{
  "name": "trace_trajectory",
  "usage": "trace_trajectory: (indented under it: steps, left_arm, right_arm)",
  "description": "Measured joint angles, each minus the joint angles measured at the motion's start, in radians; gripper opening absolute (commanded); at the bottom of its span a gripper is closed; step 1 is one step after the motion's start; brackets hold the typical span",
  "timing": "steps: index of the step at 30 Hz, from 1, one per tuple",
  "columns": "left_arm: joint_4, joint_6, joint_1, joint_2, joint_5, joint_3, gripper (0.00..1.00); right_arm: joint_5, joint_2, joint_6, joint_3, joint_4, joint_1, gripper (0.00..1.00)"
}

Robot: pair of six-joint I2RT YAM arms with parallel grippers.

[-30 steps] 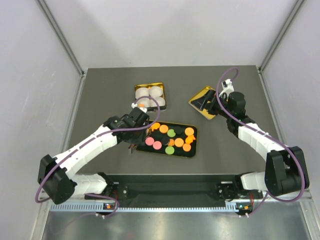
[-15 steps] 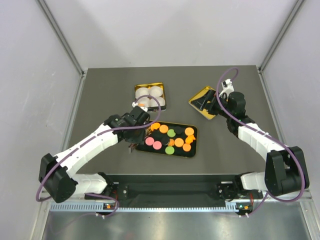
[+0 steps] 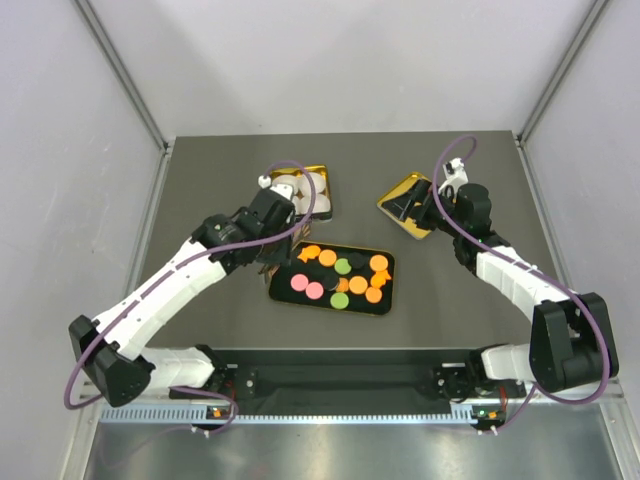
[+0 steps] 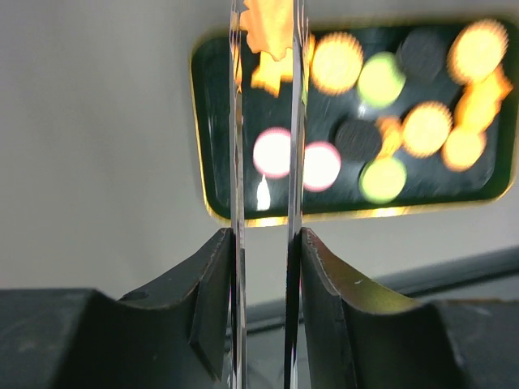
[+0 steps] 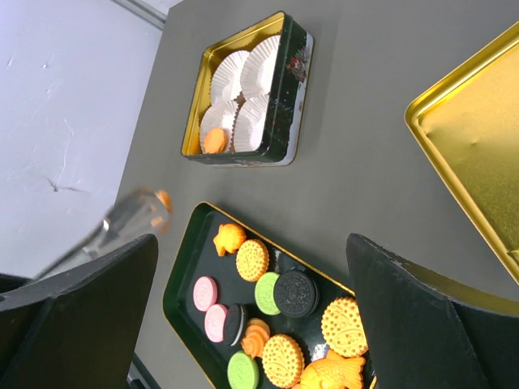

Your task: Pack the cookies

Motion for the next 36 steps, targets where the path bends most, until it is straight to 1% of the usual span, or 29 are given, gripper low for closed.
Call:
trace_trajectory:
  steps: [3, 7, 11, 16, 19, 31, 33, 36]
  left_arm:
    - [0.021, 0.013, 0.004, 0.046, -0.026, 0.082, 0.37]
    - [0.079, 0.041, 0.027, 0.186, -0.045, 0.216, 0.36]
    - [0.134, 0.063, 0.076, 0.312, -0.036, 0.285, 0.36]
    - [0.159, 0.088, 0.141, 0.397, -0.018, 0.288, 0.36]
    - [0.167, 0.102, 0.161, 0.425, 0.001, 0.288, 0.35]
    - [0.215, 0.129, 0.168, 0.491, 0.046, 0.288, 0.36]
    - [0.216, 0.131, 0.172, 0.491, 0.046, 0.288, 0.38]
    - [0.227, 0.135, 0.179, 0.491, 0.049, 0.288, 0.39]
  right_arm:
    - [0.0, 0.0, 0.0, 0.0, 0.0, 0.0, 1.0]
    - [0.0, 0.0, 0.0, 0.002, -0.001, 0.0, 1.0]
    - [0.001, 0.0, -0.003, 0.014, -0.008, 0.0, 1.0]
    - [0.002, -0.002, -0.007, 0.018, -0.013, 0.0, 1.0]
    - [0.002, -0.002, -0.008, 0.018, -0.016, 0.0, 1.0]
    - [0.002, -0.002, -0.012, 0.018, -0.018, 0.0, 1.0]
    - [0.002, -0.002, -0.012, 0.018, -0.018, 0.0, 0.99]
    - [0.002, -0.002, -0.012, 0.018, -0.019, 0.001, 1.0]
